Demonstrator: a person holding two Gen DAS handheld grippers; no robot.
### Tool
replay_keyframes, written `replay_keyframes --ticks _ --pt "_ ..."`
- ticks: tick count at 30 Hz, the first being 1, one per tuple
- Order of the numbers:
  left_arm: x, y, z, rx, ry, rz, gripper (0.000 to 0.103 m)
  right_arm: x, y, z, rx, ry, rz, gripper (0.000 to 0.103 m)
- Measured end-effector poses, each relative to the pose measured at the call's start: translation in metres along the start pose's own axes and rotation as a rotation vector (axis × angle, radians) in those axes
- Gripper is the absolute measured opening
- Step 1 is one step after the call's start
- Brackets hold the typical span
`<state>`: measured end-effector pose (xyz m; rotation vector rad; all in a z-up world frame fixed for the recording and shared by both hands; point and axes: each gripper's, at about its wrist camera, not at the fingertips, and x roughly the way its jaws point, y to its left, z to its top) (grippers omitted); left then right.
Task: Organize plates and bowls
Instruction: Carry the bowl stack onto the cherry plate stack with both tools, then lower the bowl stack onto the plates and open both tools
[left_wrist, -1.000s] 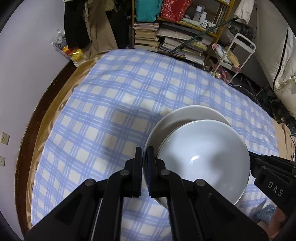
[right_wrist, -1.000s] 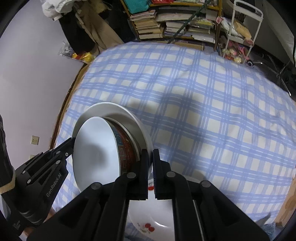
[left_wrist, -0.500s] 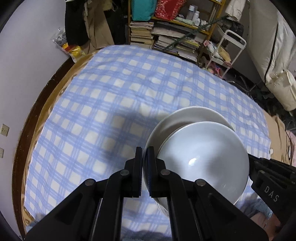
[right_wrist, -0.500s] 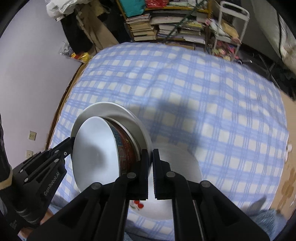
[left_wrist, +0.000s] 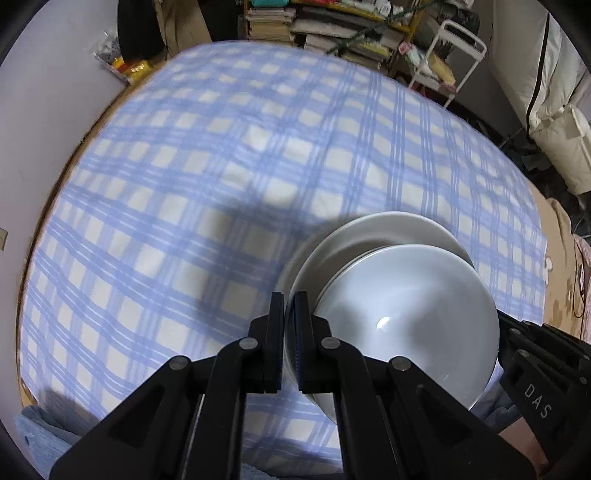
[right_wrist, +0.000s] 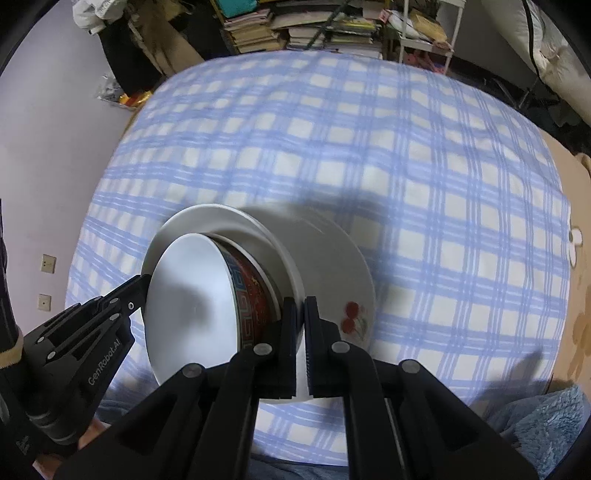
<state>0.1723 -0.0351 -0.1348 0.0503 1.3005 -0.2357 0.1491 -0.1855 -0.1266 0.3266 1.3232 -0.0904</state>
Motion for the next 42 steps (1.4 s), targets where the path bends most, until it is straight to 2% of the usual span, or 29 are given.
replay_keyframes --ticks 2,4,9,21,24,26,28,31,34,36,38,40,42 --pt "0.007 -0.003 -0.002 0.009 0.018 0.008 0.003 0.006 -0.005 -0.006 0.004 0.003 -0.012 0.009" --pt "0.011 -0.011 -0.005 0.043 0.015 0.046 0.003 0.012 -0.008 -0.011 0.014 0.000 -0.011 0.009" --pt "0.009 -0.019 -0.006 0.068 -0.011 0.080 0.003 0.019 -0.021 -0.010 0.070 0.013 0.041 0.009" --pt "0.007 -0.019 -0.007 0.058 -0.044 0.099 0.006 0.020 -0.022 -0.007 0.029 0.024 0.064 0.008" --pt "-0.015 -0.020 -0.006 0.055 -0.157 0.130 0.009 0.019 -0.026 -0.008 0.042 0.028 0.097 0.008" --pt "-0.024 -0.017 -0.006 0.042 -0.172 0.102 0.009 0.015 -0.030 -0.007 0.056 0.019 0.139 0.008" --pt "-0.030 -0.015 -0.008 0.036 -0.192 0.125 0.009 0.010 -0.032 -0.007 0.053 0.004 0.159 0.009" --pt "-0.042 -0.016 -0.014 0.054 -0.235 0.186 0.010 -0.007 -0.027 -0.010 0.007 -0.056 0.174 0.010" --pt "-0.060 -0.018 -0.022 0.069 -0.294 0.246 0.014 -0.025 -0.023 -0.018 -0.059 -0.125 0.146 0.011" --pt "-0.076 -0.018 -0.032 0.070 -0.350 0.271 0.015 -0.036 -0.024 -0.022 -0.089 -0.173 0.133 0.018" --pt "-0.089 -0.016 -0.040 0.064 -0.388 0.278 0.018 -0.050 -0.024 -0.028 -0.111 -0.238 0.130 0.040" --pt "-0.103 -0.017 -0.049 0.067 -0.433 0.303 0.023 -0.065 -0.024 -0.035 -0.142 -0.318 0.133 0.047" --pt "-0.118 -0.016 -0.057 0.065 -0.480 0.322 0.029 -0.077 -0.024 -0.042 -0.183 -0.374 0.120 0.048"
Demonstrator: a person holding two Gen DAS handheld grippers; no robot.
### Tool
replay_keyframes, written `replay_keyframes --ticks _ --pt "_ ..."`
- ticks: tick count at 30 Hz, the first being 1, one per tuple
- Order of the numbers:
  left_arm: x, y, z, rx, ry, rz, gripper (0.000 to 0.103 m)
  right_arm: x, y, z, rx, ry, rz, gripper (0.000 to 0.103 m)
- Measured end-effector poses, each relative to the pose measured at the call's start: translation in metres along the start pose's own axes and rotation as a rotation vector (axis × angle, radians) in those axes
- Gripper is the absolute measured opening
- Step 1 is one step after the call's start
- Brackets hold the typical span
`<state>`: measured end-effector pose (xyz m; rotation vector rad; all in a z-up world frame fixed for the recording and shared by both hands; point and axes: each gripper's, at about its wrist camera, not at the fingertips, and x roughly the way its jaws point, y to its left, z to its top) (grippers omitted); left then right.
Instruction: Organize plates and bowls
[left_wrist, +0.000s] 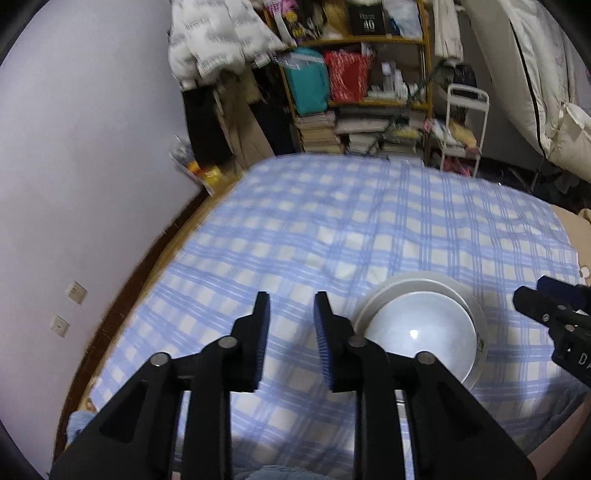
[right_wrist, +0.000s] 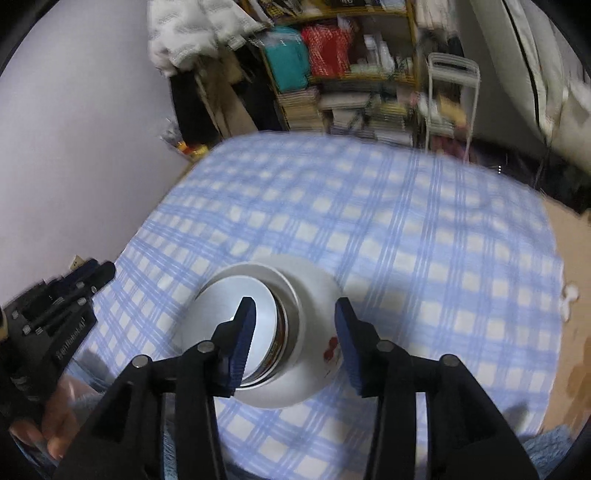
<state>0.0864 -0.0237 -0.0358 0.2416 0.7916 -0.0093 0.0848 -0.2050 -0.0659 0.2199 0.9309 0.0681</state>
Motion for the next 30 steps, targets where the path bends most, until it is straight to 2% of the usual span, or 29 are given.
replay_keyframes --ticks 2,4,5,7,9,11,14,19,25,30 --pt "-0.011 0.006 -0.002 -0.018 -0.021 0.005 0.039 -0.013 -0.001 -0.003 -0.018 -0.050 -0.009 0.055" --pt "-0.025 0.013 -0.005 -0.043 -0.050 0.019 0.053 -0.028 -0.005 -0.006 -0.015 -0.106 0.003 0.059" --pt "-0.030 0.016 -0.007 -0.050 -0.064 0.032 0.057 -0.036 -0.006 -0.008 -0.015 -0.138 0.005 0.062" --pt "-0.043 0.022 -0.013 -0.068 -0.102 0.062 0.072 -0.050 -0.006 -0.012 -0.037 -0.200 0.002 0.065" --pt "-0.054 0.025 -0.021 -0.067 -0.142 0.087 0.080 -0.065 -0.001 -0.017 -0.088 -0.268 -0.019 0.070" --pt "-0.066 0.028 -0.028 -0.053 -0.184 0.103 0.084 -0.076 0.002 -0.021 -0.125 -0.325 -0.039 0.083" --pt "-0.083 0.034 -0.038 -0.054 -0.238 0.086 0.087 -0.090 0.008 -0.026 -0.154 -0.397 -0.062 0.102" --pt "-0.101 0.044 -0.047 -0.094 -0.307 0.043 0.094 -0.099 0.013 -0.041 -0.192 -0.454 -0.086 0.103" --pt "-0.113 0.055 -0.058 -0.151 -0.356 0.048 0.096 -0.106 0.012 -0.054 -0.203 -0.473 -0.107 0.103" --pt "-0.114 0.063 -0.059 -0.196 -0.381 0.070 0.096 -0.119 0.014 -0.066 -0.197 -0.559 -0.130 0.103"
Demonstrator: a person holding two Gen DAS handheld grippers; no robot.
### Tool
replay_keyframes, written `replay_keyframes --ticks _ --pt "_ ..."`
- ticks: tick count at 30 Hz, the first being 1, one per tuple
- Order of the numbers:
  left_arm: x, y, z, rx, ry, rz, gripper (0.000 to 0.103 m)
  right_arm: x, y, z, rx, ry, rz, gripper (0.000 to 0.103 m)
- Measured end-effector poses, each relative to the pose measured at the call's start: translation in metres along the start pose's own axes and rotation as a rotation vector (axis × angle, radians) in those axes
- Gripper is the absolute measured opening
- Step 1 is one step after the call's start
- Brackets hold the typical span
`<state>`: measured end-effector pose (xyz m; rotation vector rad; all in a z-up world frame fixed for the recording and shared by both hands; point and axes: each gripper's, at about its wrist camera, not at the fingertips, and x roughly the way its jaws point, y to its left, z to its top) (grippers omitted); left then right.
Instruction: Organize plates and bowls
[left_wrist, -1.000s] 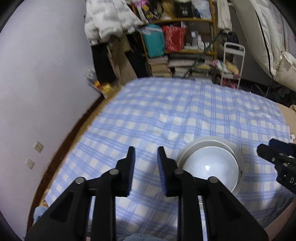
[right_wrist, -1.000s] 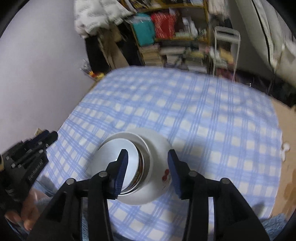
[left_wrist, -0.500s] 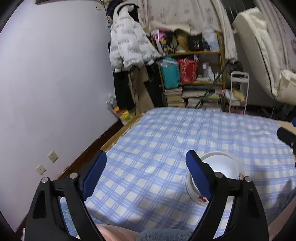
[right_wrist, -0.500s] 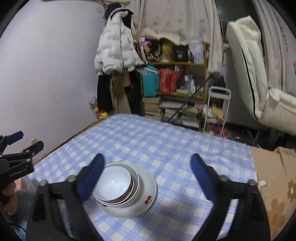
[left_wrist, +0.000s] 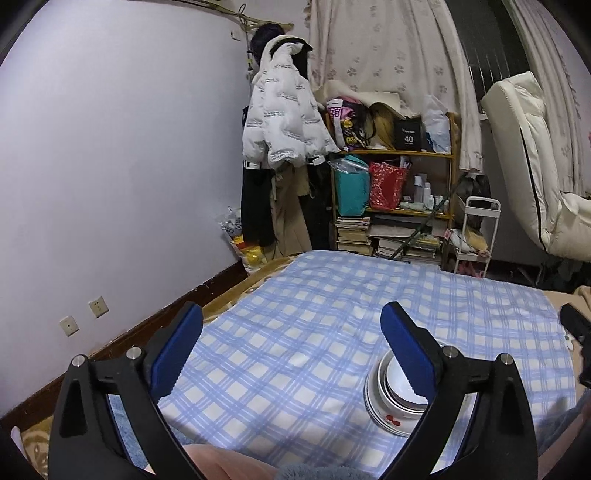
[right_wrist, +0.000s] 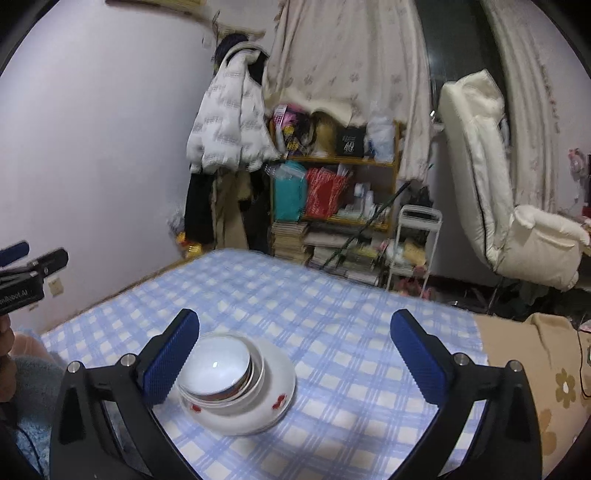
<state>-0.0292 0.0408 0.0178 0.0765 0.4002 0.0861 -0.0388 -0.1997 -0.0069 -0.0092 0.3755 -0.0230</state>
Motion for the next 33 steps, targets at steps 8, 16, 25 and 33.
replay_keyframes --ticks 8,16,25,33 --pt "0.004 -0.007 -0.004 0.031 0.009 -0.062 0.096 0.001 -0.001 0.000 0.011 0.002 0.000 0.103" --pt "0.004 -0.016 -0.006 0.071 0.011 -0.091 0.096 0.005 -0.004 0.000 0.018 0.005 -0.002 0.103" --pt "0.004 -0.019 -0.006 0.078 0.014 -0.091 0.096 0.007 -0.007 -0.001 0.022 0.003 -0.005 0.103" --pt "0.005 -0.021 -0.008 0.087 0.022 -0.093 0.096 0.006 -0.008 -0.003 0.026 0.004 -0.012 0.103"
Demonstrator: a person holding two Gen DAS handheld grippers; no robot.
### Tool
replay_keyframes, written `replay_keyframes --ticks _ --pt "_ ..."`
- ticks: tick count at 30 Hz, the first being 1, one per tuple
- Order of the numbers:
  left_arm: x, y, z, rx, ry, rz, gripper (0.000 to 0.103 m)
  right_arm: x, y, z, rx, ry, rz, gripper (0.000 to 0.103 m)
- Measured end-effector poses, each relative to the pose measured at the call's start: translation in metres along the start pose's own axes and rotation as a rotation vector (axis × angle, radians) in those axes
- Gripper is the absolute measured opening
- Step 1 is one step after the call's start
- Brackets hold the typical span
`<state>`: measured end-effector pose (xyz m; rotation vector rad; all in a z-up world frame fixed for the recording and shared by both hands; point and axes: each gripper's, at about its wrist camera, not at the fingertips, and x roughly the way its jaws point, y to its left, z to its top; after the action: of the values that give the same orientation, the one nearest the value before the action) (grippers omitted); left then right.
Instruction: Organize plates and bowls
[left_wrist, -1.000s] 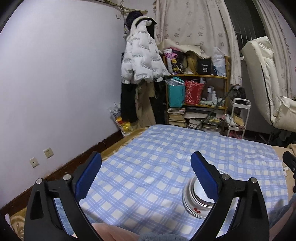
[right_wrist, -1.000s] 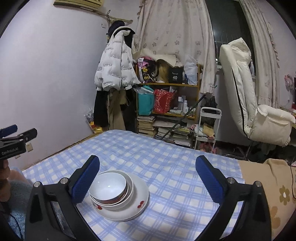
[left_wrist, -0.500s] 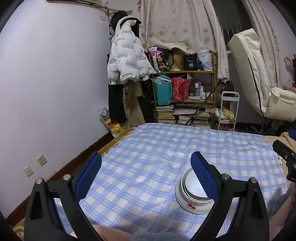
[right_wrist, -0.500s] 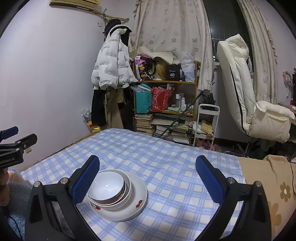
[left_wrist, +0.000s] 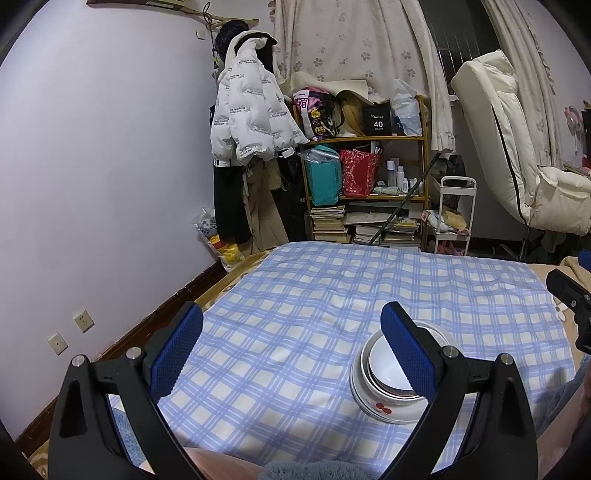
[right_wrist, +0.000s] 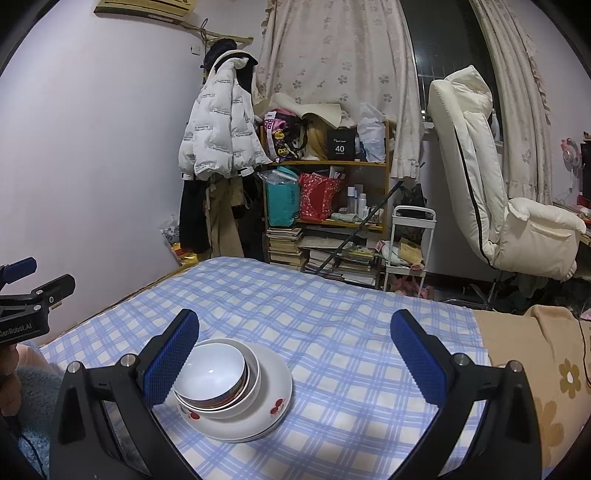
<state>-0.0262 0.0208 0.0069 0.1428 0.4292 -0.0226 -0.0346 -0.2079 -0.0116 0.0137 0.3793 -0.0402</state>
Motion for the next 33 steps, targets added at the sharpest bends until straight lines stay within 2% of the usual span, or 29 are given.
replay_keyframes --ticks 33 --pt "-0.0027 0.0044 0.0001 0.020 -0.009 -0.016 0.096 0.0005 -0.0030 -0.0002 0.007 0.003 -0.006 0.103"
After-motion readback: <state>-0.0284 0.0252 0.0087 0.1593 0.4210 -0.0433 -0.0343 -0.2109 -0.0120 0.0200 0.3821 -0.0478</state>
